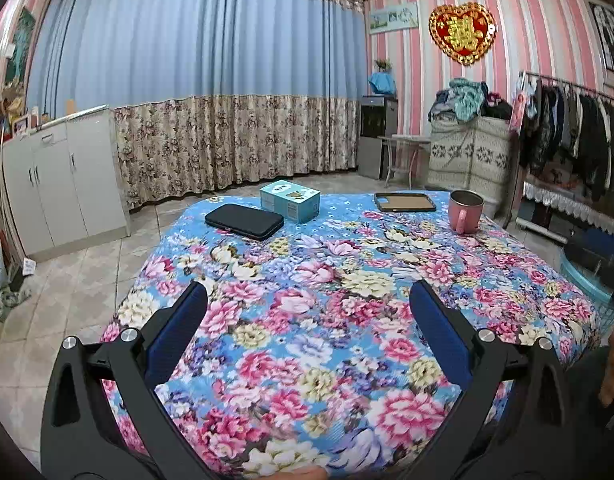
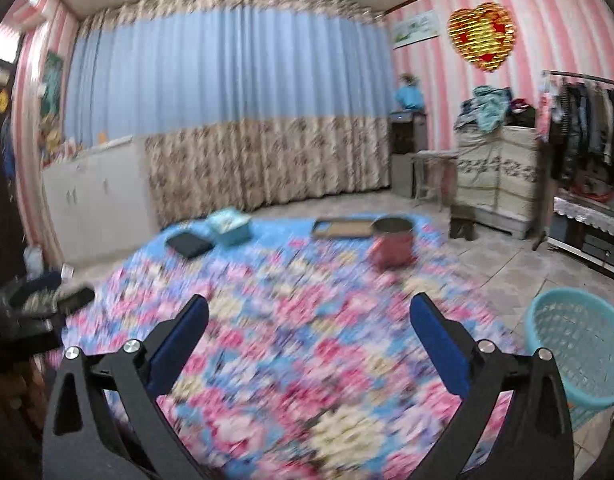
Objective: Collect trash
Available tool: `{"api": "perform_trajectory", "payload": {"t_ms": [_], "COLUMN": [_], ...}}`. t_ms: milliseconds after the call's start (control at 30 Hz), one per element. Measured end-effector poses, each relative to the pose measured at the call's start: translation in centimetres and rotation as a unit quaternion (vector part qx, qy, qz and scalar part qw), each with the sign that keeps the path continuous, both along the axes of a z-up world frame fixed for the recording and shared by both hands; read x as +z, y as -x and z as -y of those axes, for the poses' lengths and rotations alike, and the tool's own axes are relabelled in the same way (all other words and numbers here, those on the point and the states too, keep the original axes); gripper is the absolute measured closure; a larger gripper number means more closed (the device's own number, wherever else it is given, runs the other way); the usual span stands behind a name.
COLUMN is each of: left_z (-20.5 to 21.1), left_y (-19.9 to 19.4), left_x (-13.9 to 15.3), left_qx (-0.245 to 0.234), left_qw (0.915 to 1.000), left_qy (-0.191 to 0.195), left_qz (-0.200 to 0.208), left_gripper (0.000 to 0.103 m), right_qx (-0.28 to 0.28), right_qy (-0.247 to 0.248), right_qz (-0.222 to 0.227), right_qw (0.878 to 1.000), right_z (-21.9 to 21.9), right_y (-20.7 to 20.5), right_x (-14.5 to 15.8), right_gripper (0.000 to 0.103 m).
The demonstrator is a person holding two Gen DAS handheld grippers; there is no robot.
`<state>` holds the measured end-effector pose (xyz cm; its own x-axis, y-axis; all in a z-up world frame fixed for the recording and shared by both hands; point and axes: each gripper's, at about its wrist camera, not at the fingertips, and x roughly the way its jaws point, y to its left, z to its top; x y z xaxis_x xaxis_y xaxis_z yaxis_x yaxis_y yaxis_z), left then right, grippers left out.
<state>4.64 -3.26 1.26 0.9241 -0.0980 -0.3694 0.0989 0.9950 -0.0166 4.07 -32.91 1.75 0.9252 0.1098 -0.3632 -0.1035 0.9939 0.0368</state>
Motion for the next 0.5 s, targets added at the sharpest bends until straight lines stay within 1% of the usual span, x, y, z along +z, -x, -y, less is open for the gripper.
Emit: {"api": "perform_trajectory", "payload": {"t_ms": [67,100,133,200,267,500], "left_z": [0.0,0.2,0.6,1.3,1.9,3.6], "left_y": [0.1,0.3,0.4,0.3,0.0,0.0], "left_x": [-0.4,-0.4,-0.6,-1.3,-2.0,-2.7], "left_qx": [-0.024,-0.031,-0.038,-0.054,-0.05,-0.04], "left_qw": [0.9995,0.9992,0.9989,0.998,0.998,0.9991], "left_qy": [0.021,0.026,0.028,0.035,0.038,0.013], "left_qz": [0.001,0.004,0.005,0.001,-0.008,-0.002], "left_gripper": [0.005,0.005,0.005,0.005,0.005,0.005], "right_qx": [-0.006,-0.003,-0.004,-0.011,-0.021,-0.016], "right_qy": [0.025,0.028,0.022,0.007,0.002,0.02], "right_qz": [0.0,0.013,0.017,0.006,0.004,0.015], "right_qw": [1.0,1.0,1.0,1.0,1.0,1.0], "right_z": [-0.7,-1.0,-0.9,-0.5,-0.1,-1.1], "right_y": [0.2,0.4,0.4,-0.1,-0.5,-0.3], "right_x": [-0.4,-0.1,-0.1,-0.5,-0.7,-1.0], "right_gripper": [0.005,0.005,0.004,0.004,0.004,0.004]}}
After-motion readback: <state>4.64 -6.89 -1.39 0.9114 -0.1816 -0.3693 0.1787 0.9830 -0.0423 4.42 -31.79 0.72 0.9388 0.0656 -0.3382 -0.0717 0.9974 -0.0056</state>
